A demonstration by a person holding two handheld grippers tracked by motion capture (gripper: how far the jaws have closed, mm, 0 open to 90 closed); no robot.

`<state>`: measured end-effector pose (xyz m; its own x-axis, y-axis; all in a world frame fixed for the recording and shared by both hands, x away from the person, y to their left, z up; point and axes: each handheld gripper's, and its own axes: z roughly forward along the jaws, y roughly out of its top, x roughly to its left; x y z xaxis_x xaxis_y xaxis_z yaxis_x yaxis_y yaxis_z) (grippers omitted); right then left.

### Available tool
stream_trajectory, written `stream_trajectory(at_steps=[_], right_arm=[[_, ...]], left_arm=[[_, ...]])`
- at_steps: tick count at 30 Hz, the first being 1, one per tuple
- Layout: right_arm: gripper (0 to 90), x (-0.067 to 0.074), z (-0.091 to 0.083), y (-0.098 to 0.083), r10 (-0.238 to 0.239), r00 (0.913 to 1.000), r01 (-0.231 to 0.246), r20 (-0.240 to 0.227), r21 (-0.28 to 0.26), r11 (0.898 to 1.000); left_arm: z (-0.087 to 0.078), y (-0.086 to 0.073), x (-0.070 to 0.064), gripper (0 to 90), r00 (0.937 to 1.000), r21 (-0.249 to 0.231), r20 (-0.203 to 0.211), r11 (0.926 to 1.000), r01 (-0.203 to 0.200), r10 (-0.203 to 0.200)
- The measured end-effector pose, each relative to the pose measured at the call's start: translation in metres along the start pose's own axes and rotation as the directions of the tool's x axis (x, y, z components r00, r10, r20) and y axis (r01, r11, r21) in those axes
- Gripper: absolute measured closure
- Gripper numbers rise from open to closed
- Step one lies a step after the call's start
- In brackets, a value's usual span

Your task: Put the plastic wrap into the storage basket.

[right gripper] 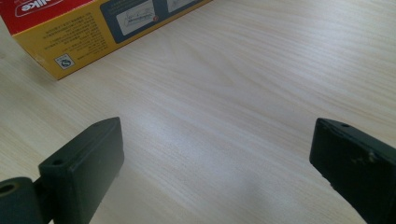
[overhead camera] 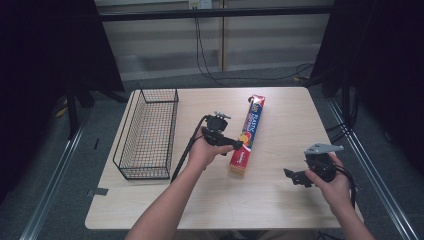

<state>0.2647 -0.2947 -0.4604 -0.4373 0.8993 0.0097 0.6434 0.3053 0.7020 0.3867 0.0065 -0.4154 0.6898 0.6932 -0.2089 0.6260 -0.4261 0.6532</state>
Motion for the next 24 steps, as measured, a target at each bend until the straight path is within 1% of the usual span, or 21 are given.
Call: stream_trajectory(at_steps=[1, 2, 3, 5, 6, 7, 11, 12, 13, 15, 16, 18, 19, 20, 21, 22, 24], right_arm=[[2.9, 0.0, 0.0, 0.0, 0.0, 1.0, 0.0, -0.002, 0.0, 1.0], [2.9, 0.0, 0.0, 0.0, 0.005, 1.0, -0.005, -0.001, -0.001, 1.0], [2.9, 0.0, 0.0, 0.0, 0.002, 1.0, -0.002, -0.005, -0.004, 1.0], [2.9, 0.0, 0.0, 0.0, 0.002, 1.0, -0.002, -0.005, -0.001, 1.0], [2.9, 0.0, 0.0, 0.0, 0.001, 1.0, -0.001, -0.004, -0.001, 1.0], [2.9, -0.001, 0.0, 0.0, -0.005, 1.0, 0.005, -0.005, -0.002, 1.0], [3.0, -0.002, 0.001, 0.001, -0.003, 1.0, 0.003, -0.004, -0.001, 1.0], [3.0, -0.002, 0.001, 0.001, -0.002, 1.0, 0.002, -0.003, -0.001, 1.0], [3.0, -0.002, 0.001, 0.001, -0.001, 1.0, 0.001, -0.004, 0.0, 1.0], [3.0, -0.002, 0.0, 0.001, 0.002, 1.0, -0.002, -0.006, 0.0, 1.0], [3.0, -0.003, 0.0, 0.001, -0.003, 1.0, 0.003, -0.006, -0.006, 1.0], [3.0, -0.003, 0.0, 0.001, -0.003, 1.0, 0.003, -0.008, -0.006, 1.0], [3.0, -0.003, 0.0, 0.001, -0.001, 1.0, 0.001, -0.007, -0.007, 1.0], [3.0, -0.003, 0.0, 0.001, -0.002, 1.0, 0.002, -0.008, -0.006, 1.0], [3.0, -0.003, 0.0, 0.001, -0.002, 1.0, 0.002, -0.008, -0.006, 1.0], [3.0, -0.003, 0.0, 0.001, -0.002, 1.0, 0.002, -0.008, -0.008, 1.0], [3.0, -0.003, 0.0, 0.001, 0.003, 0.9999, -0.003, -0.011, -0.004, 1.0]], left_arm=[[0.003, 0.002, -0.001, 11.9, 1.0, 0.009, 0.005, 0.9999, 0.008, -0.008], [0.006, 0.004, -0.001, 12.4, 0.9999, 0.013, 0.011, 0.9999, 0.008, -0.008], [0.008, 0.007, -0.002, 13.1, 0.9999, 0.022, 0.007, 0.9997, 0.007, -0.007], [0.012, 0.01, -0.002, 17.1, 0.9999, 0.024, 0.008, 0.9996, 0.015, -0.015], [0.015, 0.012, -0.002, 17.5, 0.9996, 0.019, 0.012, 0.9995, 0.024, -0.024], [0.017, 0.014, -0.002, 17.5, 0.9995, 0.028, 0.01, 0.9992, 0.028, -0.028], [0.026, 0.017, -0.001, 18.0, 0.9995, 0.037, -0.001, 0.9988, 0.033, -0.033], [0.029, 0.017, -0.001, 18.1, 0.999, 0.043, -0.004, 0.9981, 0.044, -0.044], [0.031, 0.018, -0.001, 18.8, 0.999, 0.048, -0.011, 0.9979, 0.043, -0.042], [0.036, 0.019, -0.001, 19.9, 0.9986, 0.05, -0.012, 0.9974, 0.051, -0.051], [0.038, 0.02, 0.0, 19.9, 0.9983, 0.056, -0.003, 0.9968, 0.058, -0.058], [0.042, 0.022, -0.001, 20.0, 0.9982, 0.062, -0.004, 0.9963, 0.06, -0.06], [0.045, 0.023, 0.0, 20.0, 0.9981, 0.062, 0.003, 0.9962, 0.062, -0.062], [0.048, 0.024, -0.001, 20.1, 0.997, 0.052, -0.001, 0.9957, 0.077, -0.077], [0.049, 0.025, -0.001, 20.0, 0.9973, 0.058, -0.001, 0.9956, 0.074, -0.074], [0.051, 0.026, -0.001, 20.1, 0.9965, 0.053, 0.001, 0.9951, 0.083, -0.083], [0.055, 0.028, -0.002, 20.4, 0.9971, 0.068, -0.007, 0.9948, 0.076, -0.076]])
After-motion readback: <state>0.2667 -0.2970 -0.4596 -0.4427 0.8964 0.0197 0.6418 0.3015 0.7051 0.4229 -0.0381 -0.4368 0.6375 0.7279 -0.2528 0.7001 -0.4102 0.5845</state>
